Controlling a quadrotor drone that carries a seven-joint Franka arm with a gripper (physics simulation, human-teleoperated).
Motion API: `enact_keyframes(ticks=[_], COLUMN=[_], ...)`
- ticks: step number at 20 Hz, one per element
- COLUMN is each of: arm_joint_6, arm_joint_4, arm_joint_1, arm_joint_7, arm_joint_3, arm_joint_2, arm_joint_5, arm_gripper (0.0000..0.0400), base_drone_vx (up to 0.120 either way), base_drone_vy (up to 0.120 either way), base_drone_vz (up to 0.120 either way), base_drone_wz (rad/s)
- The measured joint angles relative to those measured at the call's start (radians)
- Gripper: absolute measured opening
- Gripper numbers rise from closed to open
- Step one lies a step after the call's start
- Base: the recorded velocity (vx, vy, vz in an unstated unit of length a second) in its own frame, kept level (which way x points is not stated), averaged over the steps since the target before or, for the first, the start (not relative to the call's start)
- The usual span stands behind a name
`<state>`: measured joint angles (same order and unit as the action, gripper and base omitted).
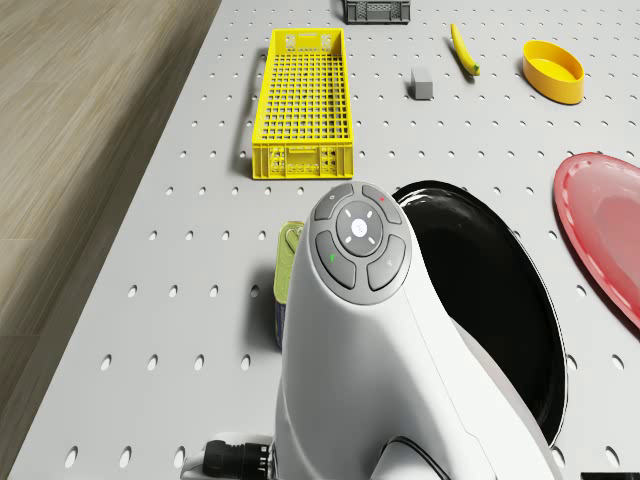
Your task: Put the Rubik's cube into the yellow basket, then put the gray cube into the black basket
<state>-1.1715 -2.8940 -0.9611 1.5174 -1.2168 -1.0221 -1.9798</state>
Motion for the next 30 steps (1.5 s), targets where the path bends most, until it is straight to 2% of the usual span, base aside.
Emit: enact_keyframes(ticks=[6,9,14,21,30], arm_joint_6=[0.000,-0.008,-0.027,-0.057,-0.097], arm_joint_4=[-0.003,-0.002,-0.001,0.002,0.005], arm_joint_1=[-0.055,-0.071,-0.088,-0.105,-0.121], arm_joint_7=[0.039,0.051,0.065,0.080,0.095], arm_joint_3=[-0.029,-0.039,-0.052,-0.066,-0.080], arm_joint_2=[-0.040,-0.058,-0.086,-0.123,-0.167], arm_joint_5=[-0.006,-0.001,0.010,0.028,0.052], arm_gripper=[0.0400,0.0400,0.0400,0.0400,0.0400], base_drone_vx=[0.000,0.000,0.000,0.109,0.000], base_drone_vy=[0.007,0.120,0.016,0.000,0.000], base_drone_vz=[-0.120,-0.120,-0.120,-0.120,-0.120], base_drone_wz=[0.000,0.000,0.000,0.000,0.000])
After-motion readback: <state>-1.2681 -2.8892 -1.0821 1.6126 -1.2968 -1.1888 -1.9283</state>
